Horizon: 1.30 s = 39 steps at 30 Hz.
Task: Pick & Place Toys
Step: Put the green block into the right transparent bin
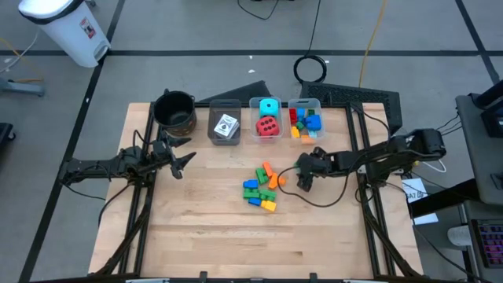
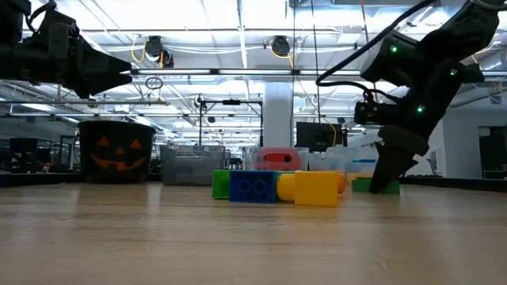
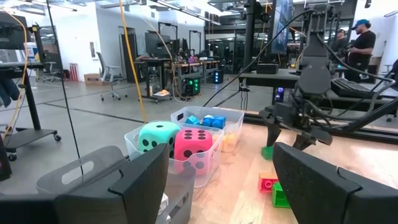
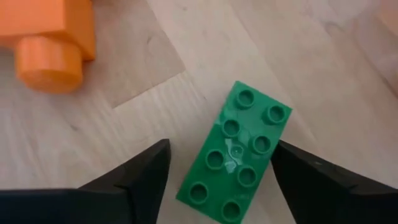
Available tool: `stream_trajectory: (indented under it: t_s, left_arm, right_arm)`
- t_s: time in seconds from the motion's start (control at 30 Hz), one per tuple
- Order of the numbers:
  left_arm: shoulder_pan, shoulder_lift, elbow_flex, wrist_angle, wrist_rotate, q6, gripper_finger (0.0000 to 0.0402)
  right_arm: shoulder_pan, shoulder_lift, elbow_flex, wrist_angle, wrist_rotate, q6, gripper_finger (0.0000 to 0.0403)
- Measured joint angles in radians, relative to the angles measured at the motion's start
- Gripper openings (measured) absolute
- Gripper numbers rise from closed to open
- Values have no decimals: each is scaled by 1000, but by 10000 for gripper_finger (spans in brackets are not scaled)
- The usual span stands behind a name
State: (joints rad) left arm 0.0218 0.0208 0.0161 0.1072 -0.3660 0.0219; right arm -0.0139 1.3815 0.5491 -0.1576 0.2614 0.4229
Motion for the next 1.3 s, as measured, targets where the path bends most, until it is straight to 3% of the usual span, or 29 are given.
stream_trajectory:
  t_s: [0.6, 1.03, 1.3]
  left_arm:
    - [0, 0, 0, 0, 0, 0, 292]
    - [0, 0, 0, 0, 0, 0, 292]
    - [0, 0, 0, 0, 0, 0, 292]
  right_arm:
    - [-1, -6, 0, 47, -77, -184, 103]
    - [3, -192, -2, 53, -140, -163, 101]
    - [3, -215, -2, 61, -135, -163, 104]
